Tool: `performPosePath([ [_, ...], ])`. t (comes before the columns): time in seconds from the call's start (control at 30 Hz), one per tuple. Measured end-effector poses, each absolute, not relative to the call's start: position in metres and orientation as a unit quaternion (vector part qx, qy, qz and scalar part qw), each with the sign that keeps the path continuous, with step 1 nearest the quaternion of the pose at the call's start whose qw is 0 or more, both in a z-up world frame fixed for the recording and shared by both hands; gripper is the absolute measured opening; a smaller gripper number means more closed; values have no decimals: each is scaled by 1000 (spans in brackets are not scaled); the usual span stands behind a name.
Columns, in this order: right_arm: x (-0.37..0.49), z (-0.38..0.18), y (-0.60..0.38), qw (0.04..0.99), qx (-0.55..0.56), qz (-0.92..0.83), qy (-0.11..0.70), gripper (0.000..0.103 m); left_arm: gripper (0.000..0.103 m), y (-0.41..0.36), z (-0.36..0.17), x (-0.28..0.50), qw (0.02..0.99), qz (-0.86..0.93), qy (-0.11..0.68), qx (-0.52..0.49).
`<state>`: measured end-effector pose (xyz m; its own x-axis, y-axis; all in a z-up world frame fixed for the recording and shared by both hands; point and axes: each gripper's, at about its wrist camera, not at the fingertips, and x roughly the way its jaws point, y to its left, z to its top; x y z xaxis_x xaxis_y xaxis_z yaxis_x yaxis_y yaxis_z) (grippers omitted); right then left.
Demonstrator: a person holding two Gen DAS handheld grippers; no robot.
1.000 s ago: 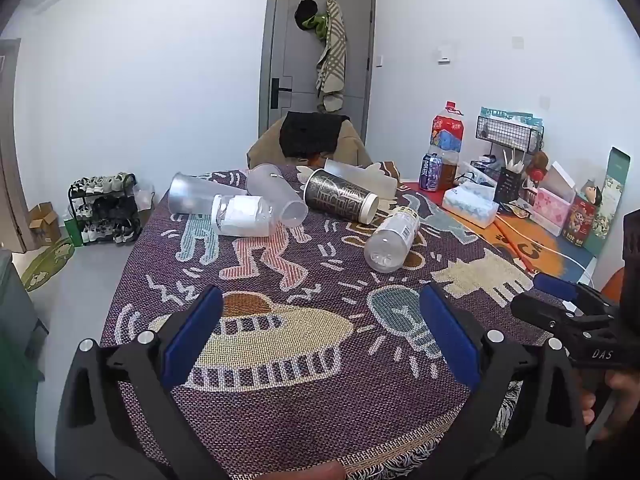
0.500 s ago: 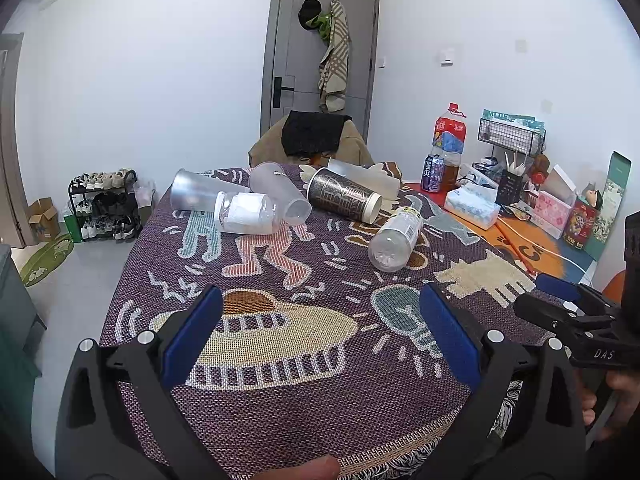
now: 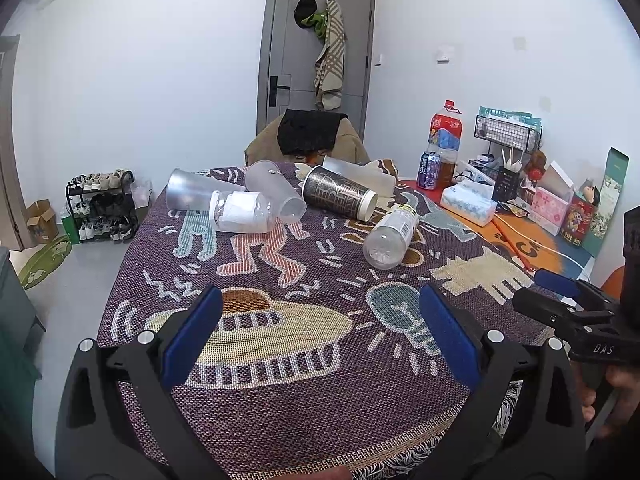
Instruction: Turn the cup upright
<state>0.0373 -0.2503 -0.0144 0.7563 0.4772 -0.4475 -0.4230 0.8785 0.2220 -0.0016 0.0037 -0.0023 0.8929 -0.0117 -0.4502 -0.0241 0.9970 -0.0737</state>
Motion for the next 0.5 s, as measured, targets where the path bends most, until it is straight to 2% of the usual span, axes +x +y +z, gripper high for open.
performPosePath([
  [0.5,35,-13,-250,938,52,238,247,96,98,2,0,-4,974,4,226,-36],
])
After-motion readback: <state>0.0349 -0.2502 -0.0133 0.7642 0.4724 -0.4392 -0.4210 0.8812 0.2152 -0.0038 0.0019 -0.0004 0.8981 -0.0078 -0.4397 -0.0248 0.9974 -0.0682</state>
